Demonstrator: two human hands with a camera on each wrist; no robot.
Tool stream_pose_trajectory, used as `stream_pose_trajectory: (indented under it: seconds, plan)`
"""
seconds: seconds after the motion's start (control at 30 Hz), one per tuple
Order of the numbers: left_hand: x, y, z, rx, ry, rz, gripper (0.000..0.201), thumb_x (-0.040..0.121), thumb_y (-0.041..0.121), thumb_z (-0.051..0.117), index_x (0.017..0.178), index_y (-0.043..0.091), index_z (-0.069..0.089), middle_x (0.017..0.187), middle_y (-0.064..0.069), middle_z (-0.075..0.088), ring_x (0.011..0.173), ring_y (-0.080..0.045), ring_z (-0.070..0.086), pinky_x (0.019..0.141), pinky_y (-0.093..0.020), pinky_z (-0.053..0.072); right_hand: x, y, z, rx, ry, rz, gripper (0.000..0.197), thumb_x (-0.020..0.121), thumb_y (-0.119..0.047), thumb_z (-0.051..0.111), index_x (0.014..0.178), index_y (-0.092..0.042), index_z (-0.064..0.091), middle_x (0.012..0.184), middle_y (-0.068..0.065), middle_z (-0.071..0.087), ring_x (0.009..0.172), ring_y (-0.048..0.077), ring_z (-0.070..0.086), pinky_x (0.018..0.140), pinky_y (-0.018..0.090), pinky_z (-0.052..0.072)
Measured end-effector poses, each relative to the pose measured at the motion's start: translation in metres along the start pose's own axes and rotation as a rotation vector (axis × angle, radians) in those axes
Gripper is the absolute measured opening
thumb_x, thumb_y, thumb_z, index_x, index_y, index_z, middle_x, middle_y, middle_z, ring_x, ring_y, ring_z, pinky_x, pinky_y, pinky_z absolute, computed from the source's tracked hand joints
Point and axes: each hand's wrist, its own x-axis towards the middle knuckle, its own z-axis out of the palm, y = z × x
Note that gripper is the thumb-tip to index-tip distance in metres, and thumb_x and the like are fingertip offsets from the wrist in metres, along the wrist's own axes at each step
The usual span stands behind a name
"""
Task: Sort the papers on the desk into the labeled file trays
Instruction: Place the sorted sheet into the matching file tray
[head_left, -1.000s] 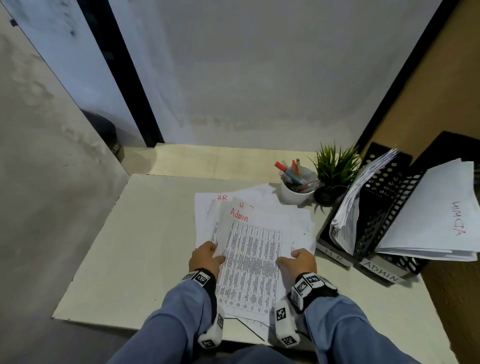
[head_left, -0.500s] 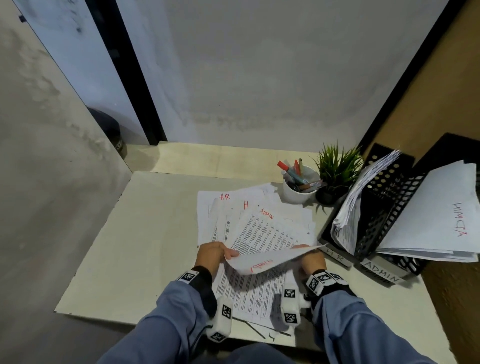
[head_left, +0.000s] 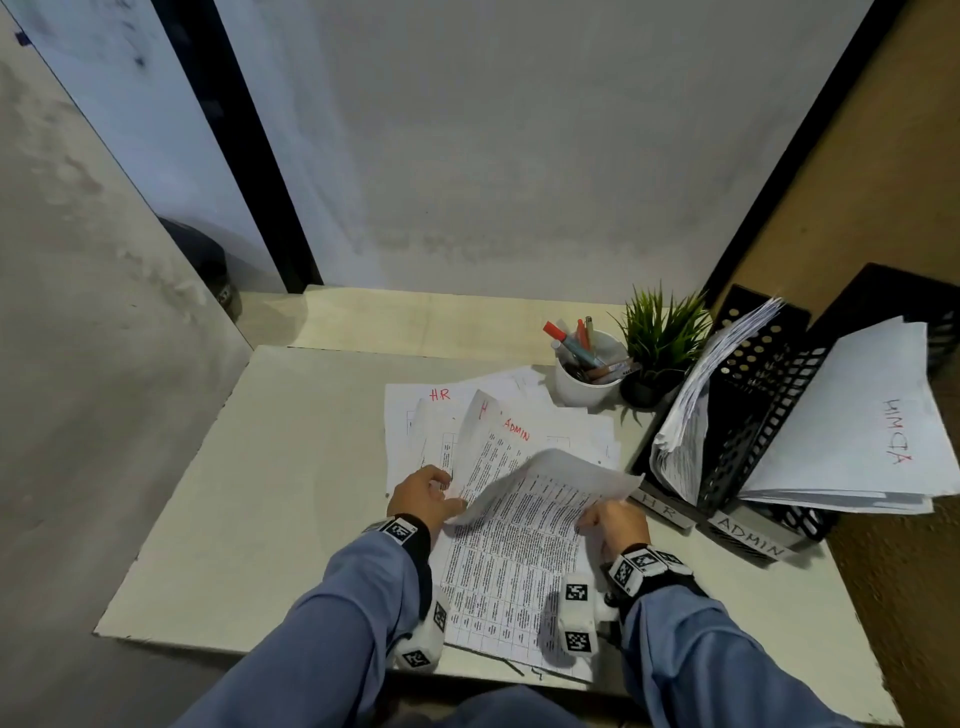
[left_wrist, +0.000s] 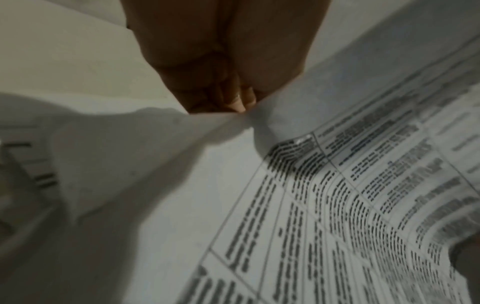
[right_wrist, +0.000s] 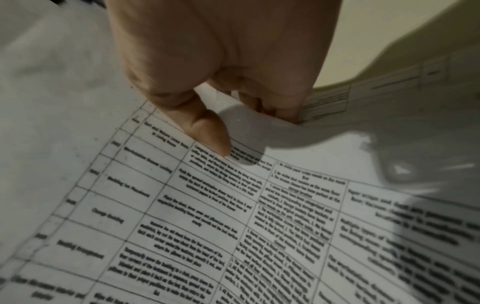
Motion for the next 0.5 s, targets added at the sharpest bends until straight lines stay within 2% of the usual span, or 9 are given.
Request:
stream_pose_trajectory:
  seconds: [0.1,0.17,0.2,0.27,0.33,0.37,0.43,0.47,0.5]
  plan:
    - [-0.001,-0.001,-0.002,0.133,0.031,0.129,0.012,0.084,0.011,0.061,0.092,0.012,0.069,0.075,0.001,0.059,0.075,-0.019,0.055,0.06,-0.021,0.039,0.0,-0.002,-0.003,-0.041,-0.012,-0.006,0.024,0.072,0.009,0.055,0.055,-0.007,0.059,0.084,0.012,0.059,0.068,0.022,0.05,0.052,0.024,0.037]
    - [-0.001,-0.005,-0.005,0.084,0.031,0.153,0.019,0.086,0.008,0.056,0.088,0.013,0.074,0.08,-0.001,0.067,0.079,-0.02,0.061,0.068,-0.021,0.043,-0.001,-0.004,-0.006,-0.032,0.004,0.006,0.024,0.072,0.01,0.055,0.055,-0.007,0.06,0.082,0.011,0.06,0.073,0.024,0.052,0.056,0.024,0.04]
    - [-0.003,-0.008,-0.008,0.017,0.043,0.147,0.022,0.086,0.004,0.055,0.084,0.014,0.074,0.082,-0.002,0.069,0.08,-0.019,0.062,0.07,-0.02,0.043,-0.001,-0.005,-0.008,-0.004,0.002,0.013,0.023,0.07,0.012,0.055,0.055,-0.004,0.061,0.079,0.011,0.061,0.07,0.024,0.053,0.056,0.027,0.042]
    - [-0.008,-0.013,-0.012,-0.125,0.107,0.119,0.03,0.083,-0.004,0.054,0.073,0.016,0.073,0.084,0.0,0.071,0.08,-0.017,0.062,0.066,-0.017,0.044,-0.001,-0.007,-0.011,0.03,0.001,0.016,0.022,0.07,0.013,0.054,0.056,-0.002,0.063,0.071,0.009,0.06,0.062,0.022,0.05,0.053,0.027,0.04]
    - [-0.012,-0.016,-0.014,-0.244,0.151,0.077,0.035,0.081,-0.01,0.05,0.067,0.013,0.071,0.089,0.001,0.07,0.083,-0.015,0.062,0.066,-0.011,0.042,-0.001,-0.007,-0.013,0.057,-0.002,0.009,0.019,0.074,0.013,0.054,0.065,0.002,0.066,0.067,0.009,0.057,0.057,0.021,0.048,0.047,0.027,0.039]
    - [-0.013,-0.018,-0.014,-0.295,0.152,0.058,0.035,0.081,-0.012,0.048,0.065,0.01,0.07,0.09,-0.001,0.071,0.086,-0.016,0.063,0.069,-0.012,0.042,-0.001,-0.005,-0.011,0.078,0.002,0.002,0.018,0.076,0.014,0.053,0.069,0.005,0.067,0.067,0.01,0.058,0.054,0.02,0.05,0.043,0.024,0.041]
    - [-0.01,-0.024,-0.011,-0.372,0.147,0.024,0.04,0.079,-0.016,0.042,0.057,0.01,0.064,0.088,-0.006,0.072,0.088,-0.02,0.064,0.074,-0.018,0.044,-0.001,-0.003,-0.009,0.126,0.037,-0.026,0.022,0.077,0.016,0.051,0.063,0.005,0.064,0.056,0.01,0.06,0.036,0.009,0.05,0.03,0.016,0.034]
    - [-0.008,-0.027,-0.009,-0.409,0.143,0.005,0.042,0.077,-0.017,0.04,0.054,0.011,0.061,0.085,-0.007,0.072,0.087,-0.023,0.065,0.076,-0.021,0.047,0.0,-0.003,-0.01,0.165,0.039,-0.011,0.022,0.076,0.015,0.051,0.06,0.004,0.062,0.046,0.007,0.058,0.026,0.007,0.044,0.027,0.014,0.03]
    - [-0.008,-0.027,-0.007,-0.436,0.139,-0.016,0.044,0.075,-0.018,0.038,0.052,0.012,0.059,0.081,-0.008,0.071,0.084,-0.025,0.065,0.076,-0.025,0.049,0.0,-0.003,-0.01,0.192,0.048,0.005,0.021,0.074,0.013,0.051,0.059,0.003,0.06,0.042,0.006,0.056,0.025,0.008,0.043,0.029,0.014,0.03]
